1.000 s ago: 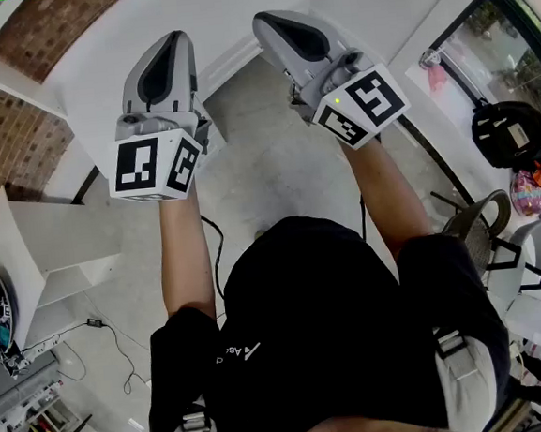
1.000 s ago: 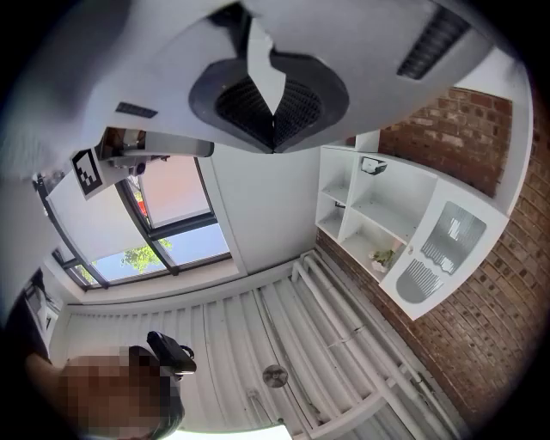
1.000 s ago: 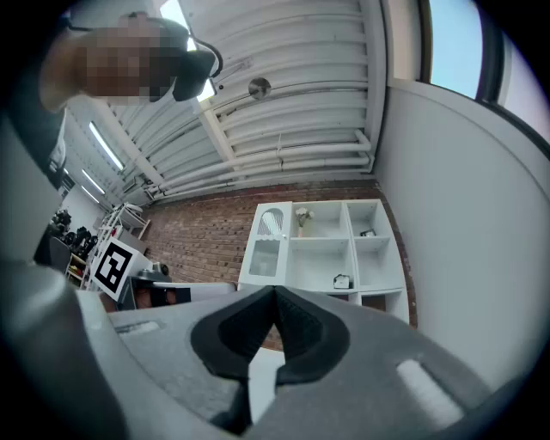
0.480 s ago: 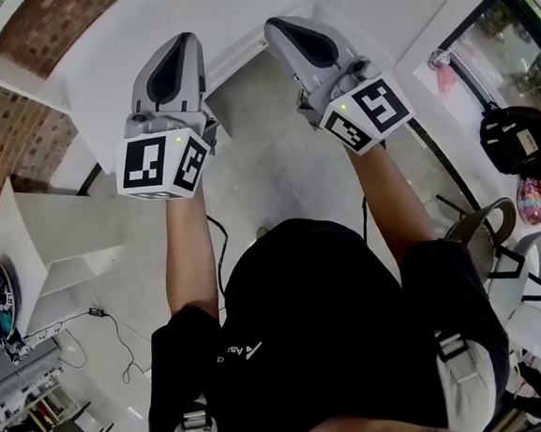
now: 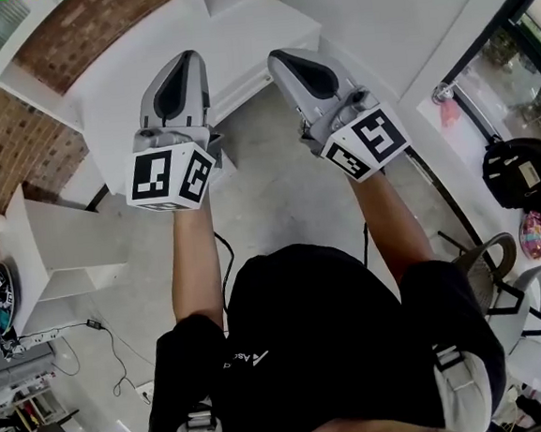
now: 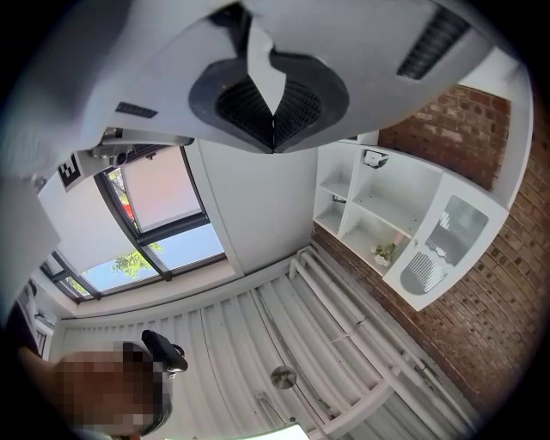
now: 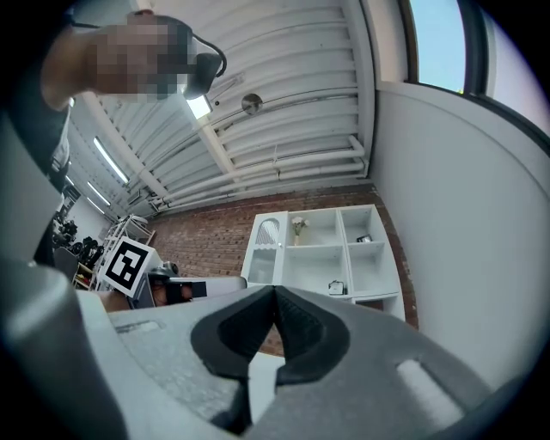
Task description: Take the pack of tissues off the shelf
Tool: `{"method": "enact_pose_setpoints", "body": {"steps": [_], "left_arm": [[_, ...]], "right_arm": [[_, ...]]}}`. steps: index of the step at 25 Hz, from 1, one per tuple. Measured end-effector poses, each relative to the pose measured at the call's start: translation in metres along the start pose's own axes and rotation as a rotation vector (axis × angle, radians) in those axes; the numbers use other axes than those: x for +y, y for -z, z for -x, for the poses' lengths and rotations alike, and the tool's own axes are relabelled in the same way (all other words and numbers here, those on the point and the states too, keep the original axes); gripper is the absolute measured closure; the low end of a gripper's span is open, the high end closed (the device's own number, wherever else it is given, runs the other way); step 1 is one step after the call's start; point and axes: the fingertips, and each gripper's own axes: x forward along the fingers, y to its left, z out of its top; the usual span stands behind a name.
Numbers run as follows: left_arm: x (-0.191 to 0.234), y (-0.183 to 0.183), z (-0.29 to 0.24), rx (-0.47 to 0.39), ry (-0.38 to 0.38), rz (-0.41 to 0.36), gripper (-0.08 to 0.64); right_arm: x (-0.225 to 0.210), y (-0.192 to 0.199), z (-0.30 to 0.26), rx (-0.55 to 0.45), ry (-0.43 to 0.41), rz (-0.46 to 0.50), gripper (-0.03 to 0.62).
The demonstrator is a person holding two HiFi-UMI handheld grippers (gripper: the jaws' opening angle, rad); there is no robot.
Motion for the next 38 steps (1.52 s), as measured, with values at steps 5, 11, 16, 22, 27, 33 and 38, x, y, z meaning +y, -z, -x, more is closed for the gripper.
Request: {"method": "enact_pose_setpoints", "body": {"steps": [5,11,16,22,27,33,38], "left_arm": [[-0.002,-0.003,-0.018,-0.025,-0.044,-0.011,0.561],[0.045,0.002,-0.046,-0.039,-0.161,-0.021,0.501],[0.098,0.013,-0.093,-0.053,-0.236,-0.041,0.357],[0.17,0.022,-0.178,-0.078,-0.287,-0.08,0.283],[0.231,0.037,-0.252,-0.061,-0.302,-0.127,0.228],[0.294,0.046,-0.319,-0.036,-0.34,-0.166,0.188],[0.337,0.051,-0.367,-0.01,-0.389,-0.208,0.162]], "right_arm": [[-0.02,0.001,0.002,0.002,-0.027,0.006,0.591],[-0.046,0.022,-0.022,0.018,-0.043,0.005,0.591],[-0.084,0.045,-0.059,0.032,-0.053,0.035,0.591],[-0.15,0.065,-0.13,0.037,-0.069,0.086,0.591],[-0.208,0.088,-0.191,0.029,-0.066,0.098,0.591],[-0.258,0.109,-0.242,0.025,-0.064,0.096,0.591],[-0.286,0.127,-0.277,0.018,-0.095,0.087,0.591]]}}
